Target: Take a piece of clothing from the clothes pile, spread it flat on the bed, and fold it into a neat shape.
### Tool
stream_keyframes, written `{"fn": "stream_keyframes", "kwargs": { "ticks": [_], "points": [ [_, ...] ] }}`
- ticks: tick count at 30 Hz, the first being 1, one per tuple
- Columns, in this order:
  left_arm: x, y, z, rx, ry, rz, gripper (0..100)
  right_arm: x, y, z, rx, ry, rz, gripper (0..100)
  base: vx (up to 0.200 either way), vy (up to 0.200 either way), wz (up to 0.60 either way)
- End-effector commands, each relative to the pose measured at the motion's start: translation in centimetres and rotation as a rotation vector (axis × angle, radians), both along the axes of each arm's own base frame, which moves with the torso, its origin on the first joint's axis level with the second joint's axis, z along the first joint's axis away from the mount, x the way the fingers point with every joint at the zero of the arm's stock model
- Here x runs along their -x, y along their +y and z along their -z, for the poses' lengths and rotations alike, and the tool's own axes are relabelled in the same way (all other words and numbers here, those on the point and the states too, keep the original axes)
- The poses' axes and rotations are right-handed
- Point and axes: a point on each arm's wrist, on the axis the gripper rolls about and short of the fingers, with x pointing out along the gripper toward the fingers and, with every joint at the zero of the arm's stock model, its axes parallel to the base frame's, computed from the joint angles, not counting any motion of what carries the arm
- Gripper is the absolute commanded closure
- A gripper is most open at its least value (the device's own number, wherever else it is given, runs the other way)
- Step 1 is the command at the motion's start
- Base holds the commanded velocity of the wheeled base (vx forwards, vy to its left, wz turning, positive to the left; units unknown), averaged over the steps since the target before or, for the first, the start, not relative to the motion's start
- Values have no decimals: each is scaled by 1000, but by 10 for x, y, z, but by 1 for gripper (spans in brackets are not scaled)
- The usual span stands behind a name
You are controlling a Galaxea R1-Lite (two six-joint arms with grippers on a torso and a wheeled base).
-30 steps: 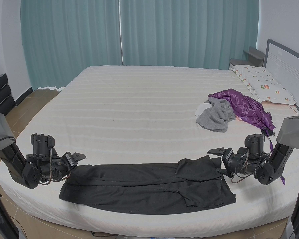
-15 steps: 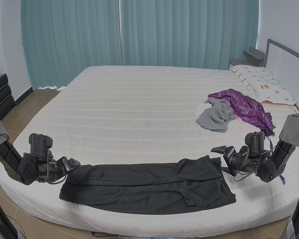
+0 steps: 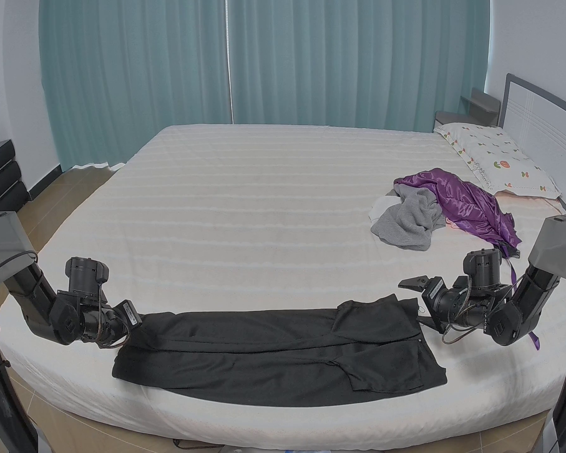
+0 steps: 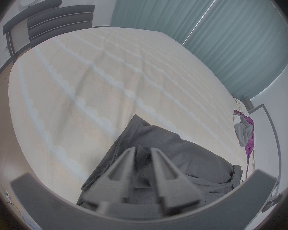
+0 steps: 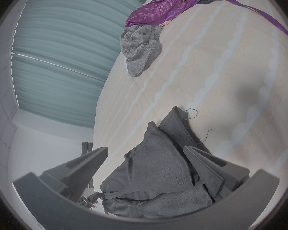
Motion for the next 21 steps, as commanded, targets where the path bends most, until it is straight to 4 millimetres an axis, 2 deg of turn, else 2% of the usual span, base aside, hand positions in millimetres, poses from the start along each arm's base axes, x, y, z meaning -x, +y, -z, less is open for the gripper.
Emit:
{"fn": "stream_keyframes", "kwargs": {
  "ticks": [1, 2, 4, 7, 16, 21],
  "points": [
    [4, 2, -2, 0, 0, -5, 100, 1, 1, 0, 1, 0, -3, 0, 0, 0, 0],
    [4, 2, -2, 0, 0, -5, 100, 1, 1, 0, 1, 0, -3, 0, 0, 0, 0],
    [15, 2, -19, 3, -40, -6, 100, 1, 0, -1, 2, -2, -1, 0, 0, 0, 0],
    [22, 1, -28, 2, -61, -5, 100, 2, 0, -3, 1, -5, -1, 0, 0, 0, 0],
    [32, 0, -22, 63, -26, 48, 100, 5, 2, -4, 3, 4, -9, 0, 0, 0, 0],
    [36, 0, -20, 72, -15, 48, 100, 12, 1, -19, 9, 33, -6, 0, 0, 0, 0]
  ]
}}
